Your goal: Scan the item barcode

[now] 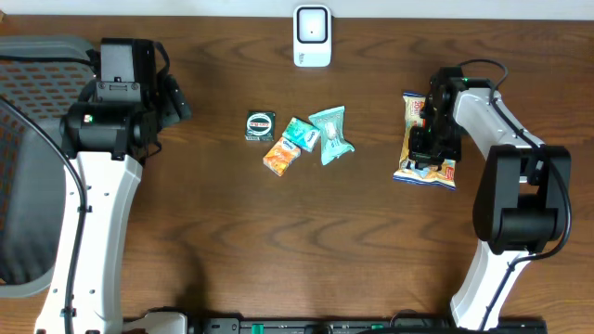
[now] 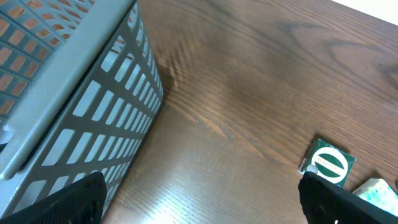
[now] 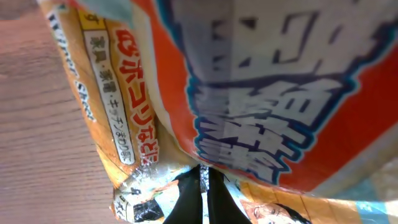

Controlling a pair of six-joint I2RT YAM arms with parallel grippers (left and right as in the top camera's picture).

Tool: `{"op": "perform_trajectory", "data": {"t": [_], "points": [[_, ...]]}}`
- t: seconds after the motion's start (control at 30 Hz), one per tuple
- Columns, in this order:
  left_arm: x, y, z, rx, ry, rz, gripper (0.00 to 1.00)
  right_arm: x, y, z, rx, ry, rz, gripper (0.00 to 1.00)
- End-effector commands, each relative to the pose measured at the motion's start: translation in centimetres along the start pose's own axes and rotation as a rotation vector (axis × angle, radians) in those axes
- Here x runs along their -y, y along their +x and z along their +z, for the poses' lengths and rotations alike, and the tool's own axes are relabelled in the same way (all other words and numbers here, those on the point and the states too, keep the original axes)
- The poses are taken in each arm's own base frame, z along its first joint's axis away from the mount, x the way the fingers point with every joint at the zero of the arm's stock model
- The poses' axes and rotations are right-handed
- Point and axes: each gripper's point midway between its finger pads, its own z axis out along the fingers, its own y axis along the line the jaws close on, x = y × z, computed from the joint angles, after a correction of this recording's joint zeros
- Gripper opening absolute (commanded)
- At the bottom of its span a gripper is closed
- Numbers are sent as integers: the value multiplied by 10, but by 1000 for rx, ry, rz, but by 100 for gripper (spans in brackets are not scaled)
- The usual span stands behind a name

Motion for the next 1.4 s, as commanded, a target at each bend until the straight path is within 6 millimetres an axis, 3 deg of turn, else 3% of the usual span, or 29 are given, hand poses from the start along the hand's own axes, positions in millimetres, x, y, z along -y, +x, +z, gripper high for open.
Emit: {"op": "perform_trajectory", "data": {"t": [0.0, 0.27, 0.4, 0.6, 0.9, 1.03, 1.17, 1.37], "points": [[-3, -1, 1, 2, -16, 11, 98, -10, -16, -19, 58, -46, 10, 1], [-3, -1, 1, 2, -16, 11, 98, -9, -91, -112, 364, -30, -5, 1], [-3, -1, 1, 2, -16, 11, 98, -6, -123, -136, 516, -2, 2, 1], [-3, -1, 1, 2, -16, 11, 98, 0, -141, -124, 585, 33, 13, 1], [-3, -1, 1, 2, -16, 11, 98, 9, -129, -42, 523, 41, 25, 1], [-3, -1, 1, 2, -16, 11, 98, 10, -127, -25, 531, 39, 25, 1], [-3, -1, 1, 2, -16, 11, 98, 8, -135, -36, 565, 33, 24, 2], [-3, -1, 1, 2, -16, 11, 98, 5, -143, -102, 610, 26, 28, 1]]}}
